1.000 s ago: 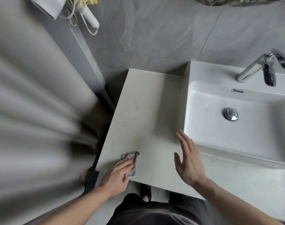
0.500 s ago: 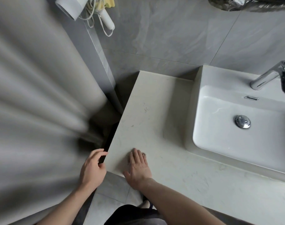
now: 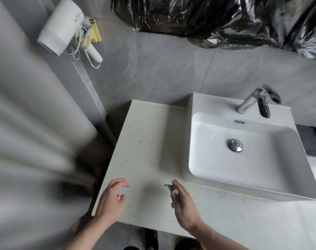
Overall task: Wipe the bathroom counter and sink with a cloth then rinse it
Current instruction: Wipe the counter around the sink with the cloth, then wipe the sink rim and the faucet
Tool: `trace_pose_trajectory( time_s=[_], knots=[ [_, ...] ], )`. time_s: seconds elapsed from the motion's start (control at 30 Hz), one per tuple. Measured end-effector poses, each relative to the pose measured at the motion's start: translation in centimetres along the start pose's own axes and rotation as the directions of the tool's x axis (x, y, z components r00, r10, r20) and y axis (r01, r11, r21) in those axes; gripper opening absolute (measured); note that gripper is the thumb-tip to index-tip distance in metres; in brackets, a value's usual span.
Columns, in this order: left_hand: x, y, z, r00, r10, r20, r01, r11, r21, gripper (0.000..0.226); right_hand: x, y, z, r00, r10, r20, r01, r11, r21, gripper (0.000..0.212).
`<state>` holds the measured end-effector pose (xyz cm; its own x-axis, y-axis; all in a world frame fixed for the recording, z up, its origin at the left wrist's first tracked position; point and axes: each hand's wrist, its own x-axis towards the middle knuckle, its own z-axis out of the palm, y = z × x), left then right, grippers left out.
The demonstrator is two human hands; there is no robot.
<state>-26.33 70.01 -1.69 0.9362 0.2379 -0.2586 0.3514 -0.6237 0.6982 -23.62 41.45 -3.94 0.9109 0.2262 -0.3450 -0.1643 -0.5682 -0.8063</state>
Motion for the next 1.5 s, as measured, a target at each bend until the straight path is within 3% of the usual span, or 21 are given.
trace_pose_trajectory(
  time_s=[0.1,0.2,0.43,0.57,0.63,0.77,0.9,1.0,1.07,1.17,1.37,1.5],
  knots=[
    [3.1,4.7,1.5,0.995,0.088,0.040,-0.087,0.996,-0.019,0.048,-0.6,-1.9,-5.6,0.986,-0.041,-0.159,0.048,0.998,0.038,0.056],
    [5.9,10.0,3.1,0.985,0.160,0.067,-0.156,0.986,-0.060,0.048,-1.1,-4.1,-10.7,0.982,-0.060,-0.179,0.086,0.986,0.143,0.041],
    [11.8,19.3,7.9,0.961,0.210,0.179,-0.206,0.978,-0.044,0.047,2.2,-4.0,-20.0,0.945,0.096,-0.314,0.011,0.947,0.322,0.026],
    [14.4,22.4,10.8,0.950,0.054,0.306,-0.074,0.996,0.055,0.065,5.4,-0.6,-24.6,0.926,0.159,-0.343,-0.095,0.976,0.195,0.032],
    [15.2,23.2,12.2,0.935,-0.020,0.355,-0.007,0.997,0.075,0.062,6.0,1.0,-26.2,0.936,0.160,-0.313,-0.146,0.987,0.068,0.025],
    [15.3,23.9,14.1,0.943,-0.062,0.326,0.045,0.997,0.059,0.044,5.7,2.0,-25.3,0.991,0.132,0.006,-0.130,0.984,-0.117,0.024],
    [15.5,23.3,14.5,0.946,-0.086,0.312,0.078,0.996,0.038,0.053,5.9,0.2,-20.9,0.946,0.138,0.292,-0.080,0.977,-0.200,0.043],
    [15.3,23.6,14.6,0.954,-0.063,0.295,0.066,0.998,0.000,0.043,5.6,-1.6,-18.7,0.903,0.152,0.403,-0.038,0.960,-0.279,0.042],
    [15.1,23.7,14.8,0.958,-0.057,0.283,0.064,0.998,-0.018,0.040,5.4,-1.8,-18.6,0.908,0.148,0.393,-0.039,0.962,-0.271,0.023],
    [15.1,23.5,15.0,0.959,-0.073,0.274,0.080,0.997,-0.011,0.038,4.8,-0.7,-20.5,0.926,0.147,0.347,-0.050,0.961,-0.272,0.050],
    [14.8,23.7,15.2,0.963,-0.089,0.253,0.082,0.996,0.036,0.032,2.1,6.2,-27.8,0.952,0.246,0.184,-0.110,0.832,-0.543,0.039],
    [14.6,24.1,15.5,0.966,-0.112,0.231,0.100,0.993,0.064,0.033,0.7,9.9,-33.1,0.950,0.285,0.129,-0.147,0.769,-0.623,0.039]
  ],
)
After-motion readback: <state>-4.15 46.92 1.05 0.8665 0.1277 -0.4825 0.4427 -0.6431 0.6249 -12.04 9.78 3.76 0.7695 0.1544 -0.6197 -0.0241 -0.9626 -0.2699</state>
